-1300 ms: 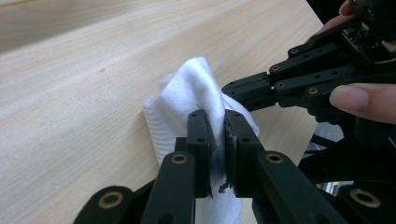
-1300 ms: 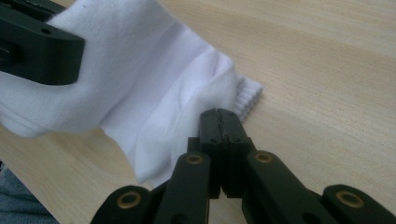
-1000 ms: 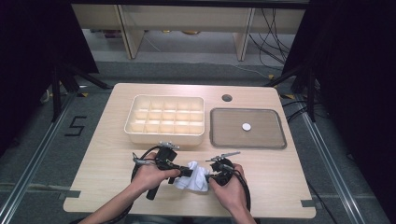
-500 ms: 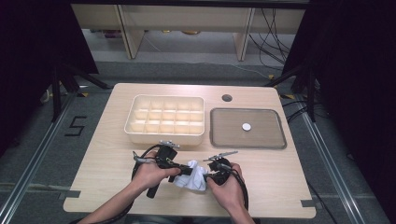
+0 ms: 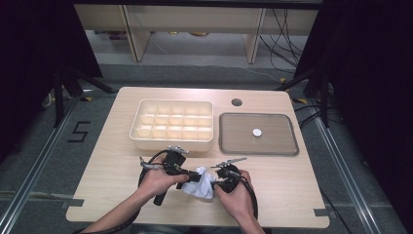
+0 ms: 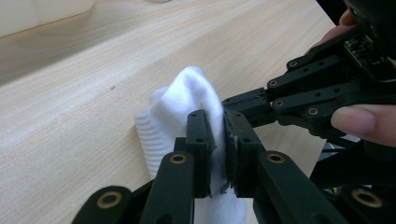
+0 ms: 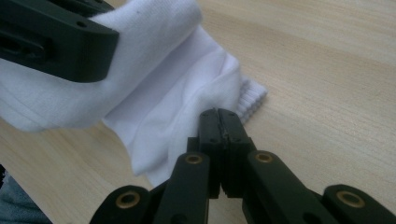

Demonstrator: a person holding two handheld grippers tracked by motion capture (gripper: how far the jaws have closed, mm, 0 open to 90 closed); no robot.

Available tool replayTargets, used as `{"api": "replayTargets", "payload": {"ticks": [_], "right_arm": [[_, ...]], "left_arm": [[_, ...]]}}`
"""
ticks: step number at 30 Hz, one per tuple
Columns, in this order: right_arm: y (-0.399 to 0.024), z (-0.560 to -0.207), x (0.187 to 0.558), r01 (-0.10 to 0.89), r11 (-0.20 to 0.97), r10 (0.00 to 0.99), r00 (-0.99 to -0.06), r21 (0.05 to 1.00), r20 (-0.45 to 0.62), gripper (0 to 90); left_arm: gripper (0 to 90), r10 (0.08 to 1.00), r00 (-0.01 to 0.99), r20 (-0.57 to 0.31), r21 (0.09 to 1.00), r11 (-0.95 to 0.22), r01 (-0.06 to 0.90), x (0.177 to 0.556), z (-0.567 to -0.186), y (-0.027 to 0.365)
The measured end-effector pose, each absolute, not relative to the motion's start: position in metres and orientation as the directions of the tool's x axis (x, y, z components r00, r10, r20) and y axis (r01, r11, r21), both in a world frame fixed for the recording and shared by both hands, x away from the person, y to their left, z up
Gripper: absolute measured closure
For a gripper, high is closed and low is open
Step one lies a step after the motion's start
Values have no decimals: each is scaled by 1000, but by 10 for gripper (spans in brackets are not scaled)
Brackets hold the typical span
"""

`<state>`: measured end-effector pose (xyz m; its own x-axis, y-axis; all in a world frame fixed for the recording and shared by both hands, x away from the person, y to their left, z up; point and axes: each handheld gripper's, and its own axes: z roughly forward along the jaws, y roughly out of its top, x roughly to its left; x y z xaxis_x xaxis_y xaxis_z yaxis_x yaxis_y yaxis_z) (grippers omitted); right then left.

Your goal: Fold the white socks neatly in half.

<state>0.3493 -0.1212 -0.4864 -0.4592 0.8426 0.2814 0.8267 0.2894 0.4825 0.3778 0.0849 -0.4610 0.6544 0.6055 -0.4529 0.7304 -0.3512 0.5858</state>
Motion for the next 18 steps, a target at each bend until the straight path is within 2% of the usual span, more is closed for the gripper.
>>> {"api": "replayTargets", "payload": {"ticks": [18], "right_arm": [[-119,-488,352,829,296,843,-460,475,278,894]], "left_arm": [[815,615,661,-429,590,-364,721,380,-459,76]]}}
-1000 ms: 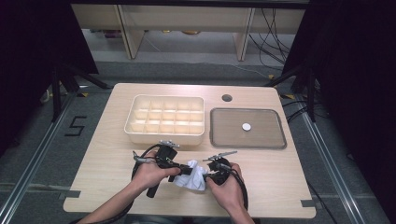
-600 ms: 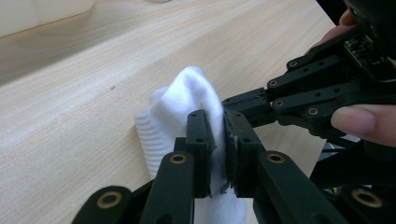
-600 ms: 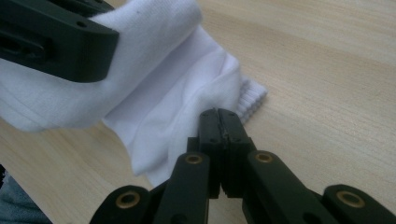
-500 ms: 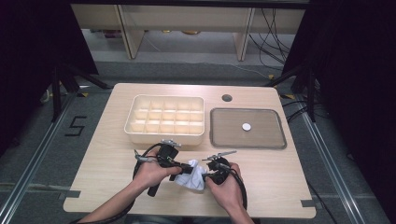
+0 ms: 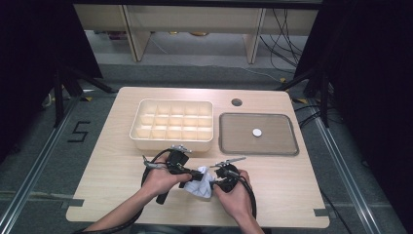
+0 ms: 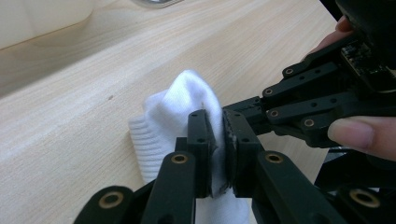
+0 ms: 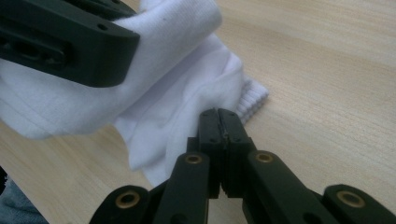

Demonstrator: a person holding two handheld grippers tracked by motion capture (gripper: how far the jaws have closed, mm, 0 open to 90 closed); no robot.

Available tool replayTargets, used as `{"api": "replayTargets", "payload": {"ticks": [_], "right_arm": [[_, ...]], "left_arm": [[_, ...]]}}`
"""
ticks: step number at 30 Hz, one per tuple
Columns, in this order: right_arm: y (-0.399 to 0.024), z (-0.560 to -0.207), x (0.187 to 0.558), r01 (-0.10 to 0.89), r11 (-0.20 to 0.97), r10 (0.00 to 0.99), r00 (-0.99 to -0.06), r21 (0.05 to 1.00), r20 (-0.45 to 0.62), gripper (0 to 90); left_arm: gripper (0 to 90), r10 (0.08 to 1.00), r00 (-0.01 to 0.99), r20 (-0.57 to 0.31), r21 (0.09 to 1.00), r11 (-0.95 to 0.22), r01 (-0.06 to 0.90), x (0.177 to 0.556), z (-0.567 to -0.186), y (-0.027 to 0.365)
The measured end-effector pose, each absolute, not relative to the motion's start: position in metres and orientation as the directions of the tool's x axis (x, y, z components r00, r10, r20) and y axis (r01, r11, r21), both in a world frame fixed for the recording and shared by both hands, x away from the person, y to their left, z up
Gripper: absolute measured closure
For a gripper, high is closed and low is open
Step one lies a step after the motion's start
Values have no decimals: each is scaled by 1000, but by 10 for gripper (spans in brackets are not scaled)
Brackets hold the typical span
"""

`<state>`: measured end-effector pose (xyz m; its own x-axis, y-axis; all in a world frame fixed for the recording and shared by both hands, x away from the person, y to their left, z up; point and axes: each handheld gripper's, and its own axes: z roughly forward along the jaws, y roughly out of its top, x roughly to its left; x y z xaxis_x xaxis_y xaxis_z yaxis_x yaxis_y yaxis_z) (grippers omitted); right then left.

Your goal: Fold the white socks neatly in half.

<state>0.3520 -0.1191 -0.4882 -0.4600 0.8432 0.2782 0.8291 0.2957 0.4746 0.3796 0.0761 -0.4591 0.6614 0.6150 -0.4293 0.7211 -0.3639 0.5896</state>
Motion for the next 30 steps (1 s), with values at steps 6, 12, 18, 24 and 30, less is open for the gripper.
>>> {"api": "replayTargets", "payload": {"ticks": [6,12,18,24,30], "right_arm": [[-118,-489,352,834,281,837,-455,475,304,893],[-116,-490,352,829,285,840,-458,481,292,891],[-116,-491,353,823,298,831,-473,485,293,889],[-116,-491,352,824,296,830,-473,484,297,887],[-114,-492,351,834,284,832,-460,474,311,883]], "left_arm": [[815,616,661,-428,586,-367,722,380,-459,74],[814,601,668,-439,593,-365,718,381,-460,72],[814,613,665,-427,586,-373,720,381,-459,70],[813,614,659,-435,588,-361,724,381,-460,68],[813,611,663,-433,587,-366,722,380,-461,66]]}}
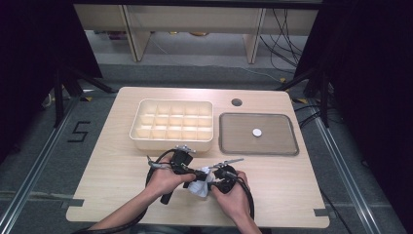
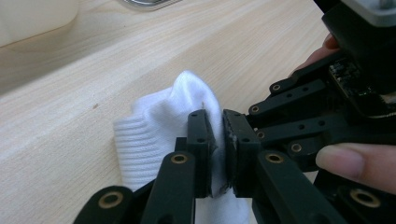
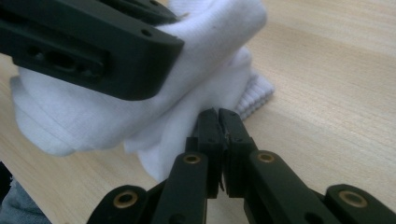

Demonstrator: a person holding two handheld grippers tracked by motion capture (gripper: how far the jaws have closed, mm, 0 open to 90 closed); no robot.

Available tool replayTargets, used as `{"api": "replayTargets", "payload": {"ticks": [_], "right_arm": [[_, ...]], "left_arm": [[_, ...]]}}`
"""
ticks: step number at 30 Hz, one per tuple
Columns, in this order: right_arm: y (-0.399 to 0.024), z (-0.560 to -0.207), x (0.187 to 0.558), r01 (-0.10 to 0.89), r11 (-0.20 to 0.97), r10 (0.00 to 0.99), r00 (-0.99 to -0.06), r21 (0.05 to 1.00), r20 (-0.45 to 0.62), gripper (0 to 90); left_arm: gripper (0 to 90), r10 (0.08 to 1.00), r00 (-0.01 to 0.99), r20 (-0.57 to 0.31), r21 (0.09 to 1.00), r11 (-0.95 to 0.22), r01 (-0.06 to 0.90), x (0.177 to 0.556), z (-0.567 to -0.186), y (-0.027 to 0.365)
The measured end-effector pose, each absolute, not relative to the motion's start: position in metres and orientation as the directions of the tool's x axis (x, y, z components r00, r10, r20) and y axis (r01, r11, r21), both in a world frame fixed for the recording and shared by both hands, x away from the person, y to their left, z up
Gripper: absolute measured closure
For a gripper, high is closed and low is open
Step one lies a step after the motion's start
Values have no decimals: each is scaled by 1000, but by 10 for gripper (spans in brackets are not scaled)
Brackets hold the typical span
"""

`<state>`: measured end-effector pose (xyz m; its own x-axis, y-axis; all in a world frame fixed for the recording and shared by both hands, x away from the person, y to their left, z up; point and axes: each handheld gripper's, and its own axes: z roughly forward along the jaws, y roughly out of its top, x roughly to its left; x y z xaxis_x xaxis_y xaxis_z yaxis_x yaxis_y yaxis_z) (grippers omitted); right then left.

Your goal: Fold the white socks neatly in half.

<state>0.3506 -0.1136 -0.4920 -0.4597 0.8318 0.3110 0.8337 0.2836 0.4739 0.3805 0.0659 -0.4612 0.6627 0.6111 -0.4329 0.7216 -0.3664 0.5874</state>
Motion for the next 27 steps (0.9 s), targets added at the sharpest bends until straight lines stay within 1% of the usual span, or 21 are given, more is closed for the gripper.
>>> {"api": "replayTargets", "payload": {"ticks": [1,4,7,8,12,19,20,21,22,23,24,25,27], "right_arm": [[-114,-493,351,830,290,830,-466,476,306,883],[-114,-494,352,816,312,821,-490,487,294,881],[-113,-494,351,817,305,821,-486,490,299,880],[-113,-494,351,821,307,824,-482,482,297,880],[-111,-492,350,835,286,828,-462,470,317,879],[-113,-492,349,829,295,824,-473,474,314,860],[-115,-490,348,838,278,820,-462,470,337,854],[-119,-488,349,827,286,818,-474,483,326,848],[-121,-484,348,838,259,825,-450,480,341,844],[-127,-480,350,829,254,830,-451,498,327,840],[-132,-474,352,836,218,843,-422,504,335,832],[-137,-469,355,831,209,845,-419,516,333,823],[-142,-461,358,839,166,858,-382,518,344,796]], "left_arm": [[813,599,668,-442,592,-364,719,381,-463,66],[813,610,666,-431,588,-370,719,381,-463,66],[812,607,664,-436,590,-365,720,381,-464,65],[811,613,667,-423,586,-376,718,381,-464,65],[811,602,665,-441,587,-366,722,381,-467,63],[810,620,666,-415,580,-383,719,380,-469,62],[811,622,666,-411,580,-385,718,380,-469,62],[811,619,668,-413,583,-384,716,380,-470,62],[811,614,669,-419,586,-380,716,380,-471,62],[811,619,672,-407,583,-390,712,379,-471,62],[811,621,671,-405,583,-390,713,379,-470,61],[811,611,675,-415,589,-385,711,379,-472,61],[811,621,674,-401,587,-391,709,378,-471,60]]}}
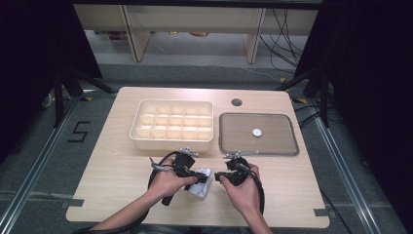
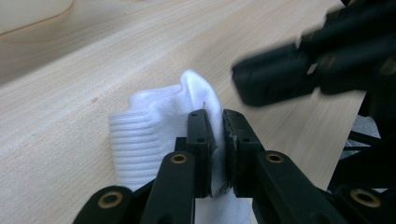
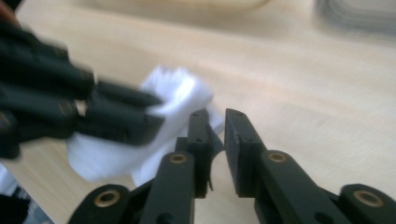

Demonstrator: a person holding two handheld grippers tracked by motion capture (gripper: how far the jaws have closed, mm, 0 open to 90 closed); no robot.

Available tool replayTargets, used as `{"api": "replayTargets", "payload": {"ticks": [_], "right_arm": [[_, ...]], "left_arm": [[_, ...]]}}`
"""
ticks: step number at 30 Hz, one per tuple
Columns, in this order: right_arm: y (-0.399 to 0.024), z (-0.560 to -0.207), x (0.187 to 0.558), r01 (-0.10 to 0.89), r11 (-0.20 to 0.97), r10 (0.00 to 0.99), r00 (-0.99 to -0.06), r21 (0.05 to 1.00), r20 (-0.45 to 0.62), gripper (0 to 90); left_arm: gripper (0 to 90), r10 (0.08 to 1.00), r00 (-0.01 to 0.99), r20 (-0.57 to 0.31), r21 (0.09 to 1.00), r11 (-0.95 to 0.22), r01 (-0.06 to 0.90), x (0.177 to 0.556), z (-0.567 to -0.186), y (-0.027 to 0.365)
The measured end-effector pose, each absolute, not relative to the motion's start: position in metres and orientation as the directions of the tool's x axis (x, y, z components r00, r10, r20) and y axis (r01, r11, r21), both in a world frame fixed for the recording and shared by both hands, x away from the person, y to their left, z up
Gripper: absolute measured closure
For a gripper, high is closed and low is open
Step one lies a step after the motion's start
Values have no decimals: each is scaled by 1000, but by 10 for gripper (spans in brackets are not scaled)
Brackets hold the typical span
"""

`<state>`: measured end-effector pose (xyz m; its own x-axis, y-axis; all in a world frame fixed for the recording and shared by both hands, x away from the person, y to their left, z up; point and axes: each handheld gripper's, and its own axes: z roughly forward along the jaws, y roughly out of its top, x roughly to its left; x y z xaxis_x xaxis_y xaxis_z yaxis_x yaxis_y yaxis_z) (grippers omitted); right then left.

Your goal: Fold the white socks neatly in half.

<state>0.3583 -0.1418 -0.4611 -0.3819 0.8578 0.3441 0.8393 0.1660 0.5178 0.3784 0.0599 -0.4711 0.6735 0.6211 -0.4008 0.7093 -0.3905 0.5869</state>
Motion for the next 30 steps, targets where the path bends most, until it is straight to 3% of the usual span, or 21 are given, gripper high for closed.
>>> {"api": "replayTargets", "payload": {"ticks": [7,18,21,24,30], "right_arm": [[-138,-450,374,848,129,853,-358,513,378,714],[-131,-462,387,856,133,810,-384,499,443,633],[-128,-464,387,883,106,814,-341,458,470,634],[-129,-469,390,873,132,820,-362,470,443,657],[-128,-471,390,873,143,815,-371,466,446,785]], "left_arm": [[810,615,686,-390,593,-402,698,377,-472,58],[809,617,698,-364,601,-417,682,374,-471,56],[809,611,702,-365,605,-417,678,374,-472,56],[809,604,708,-366,609,-419,673,374,-472,56],[809,607,708,-360,614,-417,670,373,-474,54]]}}
